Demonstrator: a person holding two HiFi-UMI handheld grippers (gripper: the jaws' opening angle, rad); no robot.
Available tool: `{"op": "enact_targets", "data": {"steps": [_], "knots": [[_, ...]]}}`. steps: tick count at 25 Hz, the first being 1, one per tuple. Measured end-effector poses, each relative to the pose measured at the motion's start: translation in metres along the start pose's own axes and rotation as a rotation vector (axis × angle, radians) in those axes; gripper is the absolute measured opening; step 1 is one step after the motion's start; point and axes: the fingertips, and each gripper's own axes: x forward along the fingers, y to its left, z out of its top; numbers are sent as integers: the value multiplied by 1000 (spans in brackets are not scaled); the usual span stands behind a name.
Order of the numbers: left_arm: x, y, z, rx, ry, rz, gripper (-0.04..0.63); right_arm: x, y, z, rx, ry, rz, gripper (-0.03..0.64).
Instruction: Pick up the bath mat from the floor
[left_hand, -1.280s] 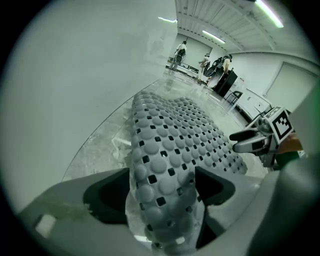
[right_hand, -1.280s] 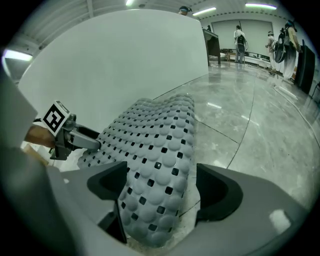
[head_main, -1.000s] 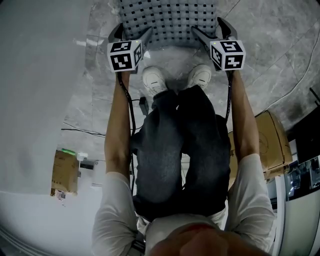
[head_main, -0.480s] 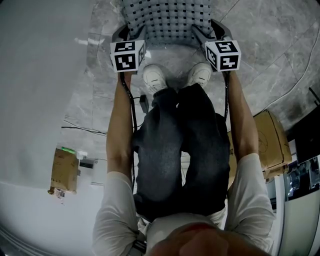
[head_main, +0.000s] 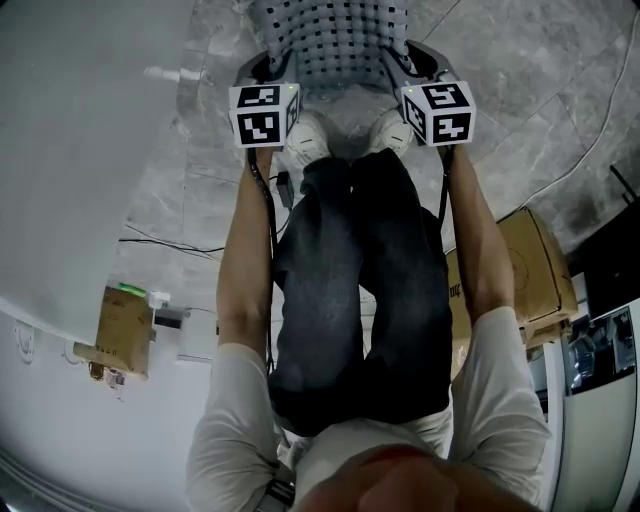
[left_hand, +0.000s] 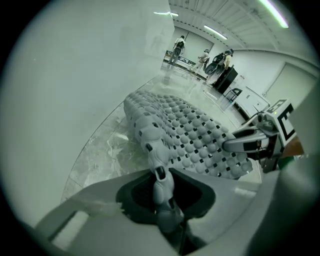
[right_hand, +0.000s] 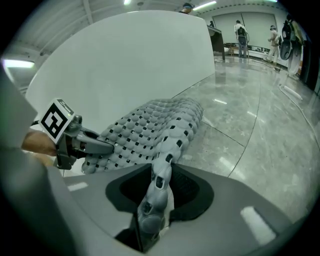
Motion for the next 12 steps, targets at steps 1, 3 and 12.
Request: {"op": "enact_targets", "data": {"steps": [1, 3, 12], "knots": [[-6, -4, 1, 4, -1, -3, 63, -7, 2, 2, -2, -2, -1, 113], [-18, -13, 5, 10, -5, -9, 61, -21, 8, 5, -5, -5, -3, 101], [-93, -45, 31, 21, -42, -23, 60, -99, 39, 40, -36, -49, -16, 75]]}}
